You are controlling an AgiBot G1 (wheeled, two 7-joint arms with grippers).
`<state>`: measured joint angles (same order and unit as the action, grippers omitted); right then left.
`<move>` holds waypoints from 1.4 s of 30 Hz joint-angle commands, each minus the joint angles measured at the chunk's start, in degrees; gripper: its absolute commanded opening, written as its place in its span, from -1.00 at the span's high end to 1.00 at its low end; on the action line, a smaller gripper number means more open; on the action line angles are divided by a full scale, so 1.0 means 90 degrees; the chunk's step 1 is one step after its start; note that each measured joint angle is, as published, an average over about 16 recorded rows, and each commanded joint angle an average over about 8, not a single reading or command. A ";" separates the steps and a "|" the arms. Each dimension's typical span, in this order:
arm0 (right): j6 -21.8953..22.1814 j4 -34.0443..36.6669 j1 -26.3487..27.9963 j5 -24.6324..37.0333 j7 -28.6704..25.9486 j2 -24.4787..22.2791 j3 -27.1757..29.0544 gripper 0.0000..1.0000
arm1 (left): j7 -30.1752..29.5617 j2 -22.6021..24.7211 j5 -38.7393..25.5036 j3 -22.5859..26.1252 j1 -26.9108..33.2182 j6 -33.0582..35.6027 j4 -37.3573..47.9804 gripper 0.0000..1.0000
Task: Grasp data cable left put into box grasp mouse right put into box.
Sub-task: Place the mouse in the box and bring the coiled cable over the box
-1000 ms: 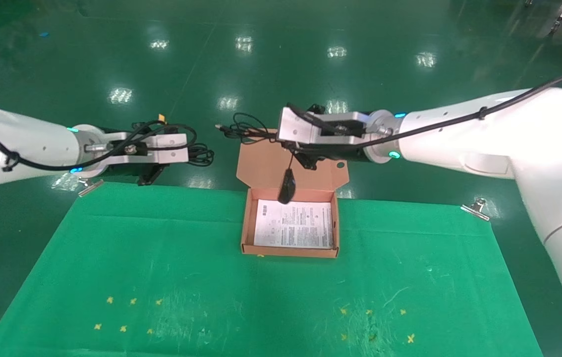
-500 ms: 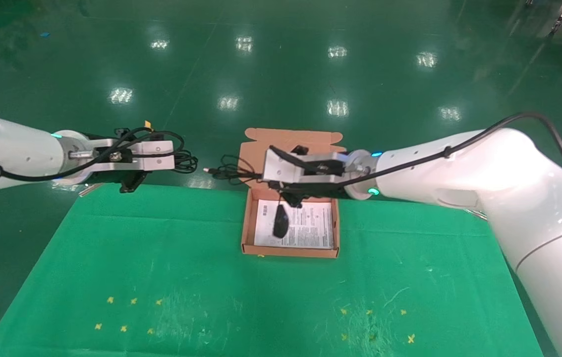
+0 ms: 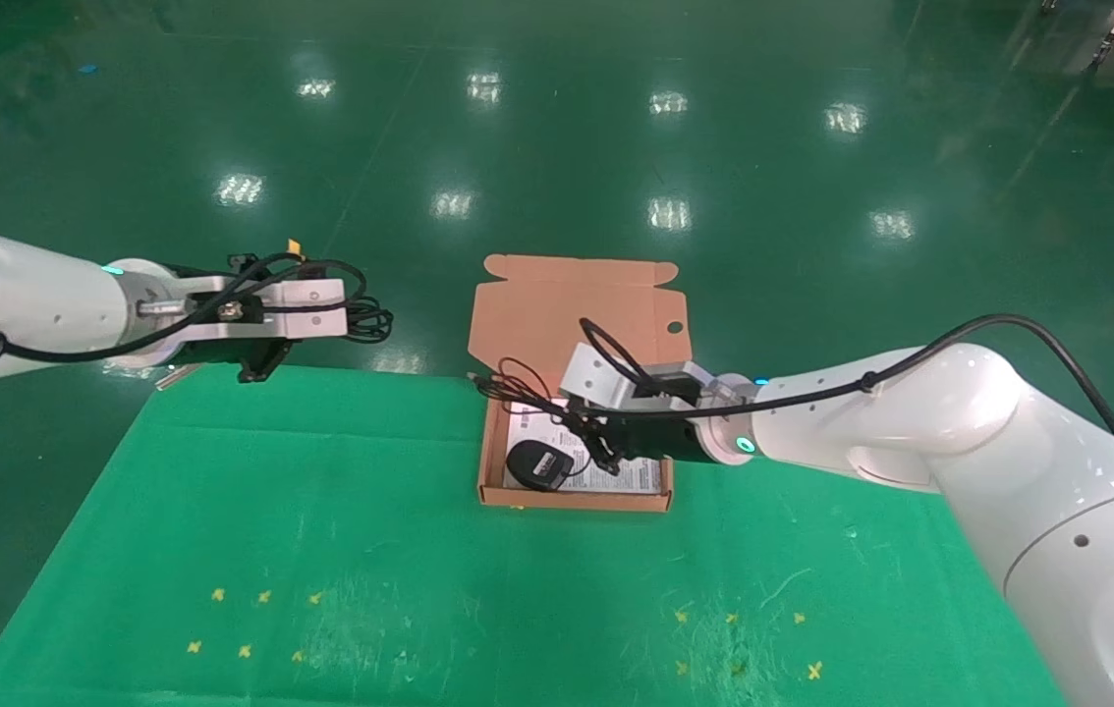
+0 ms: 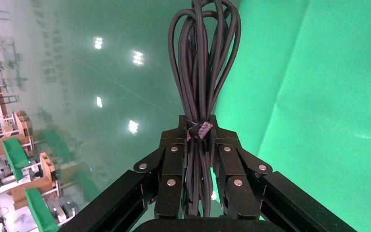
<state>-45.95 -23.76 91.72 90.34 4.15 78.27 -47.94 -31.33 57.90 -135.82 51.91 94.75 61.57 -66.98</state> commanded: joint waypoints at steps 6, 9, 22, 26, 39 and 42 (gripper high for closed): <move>0.0117 0.0223 -0.0006 -0.0108 -0.0326 0.0001 -0.0317 0.12 | -0.0006 -0.0002 -0.0005 0.0000 -0.0002 0.0004 -0.0009 1.00; 0.0128 0.0248 -0.0005 -0.0132 -0.0371 0.0003 -0.0437 -0.63 | -0.0005 -0.0005 -0.0007 0.0000 -0.0004 0.0008 -0.0014 1.00; 0.0080 -0.0036 -0.0037 -0.0196 -0.0504 -0.0243 -0.0633 -1.00 | 0.0219 0.0191 0.0215 0.0019 -0.0132 -0.0253 0.0185 1.00; 0.0019 -0.0123 0.0004 -0.0188 -0.0508 -0.0498 -0.0643 -1.00 | 0.0577 0.0513 0.0389 0.0073 -0.0242 -0.0654 0.0608 1.00; -0.0055 -0.0927 0.0199 -0.0135 -0.0737 -0.2034 -0.0499 -1.00 | 0.2581 0.2047 0.1426 0.0279 -0.0624 -0.2589 0.2646 1.00; -0.0077 -0.1266 0.0184 -0.0091 -0.0931 -0.2393 -0.0489 -1.00 | 0.3081 0.2217 0.1900 0.0443 -0.0701 -0.2877 0.2880 1.00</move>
<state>-46.62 -35.43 93.18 89.56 -4.45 56.99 -52.41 -4.50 76.95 -118.34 56.53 88.57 36.25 -42.26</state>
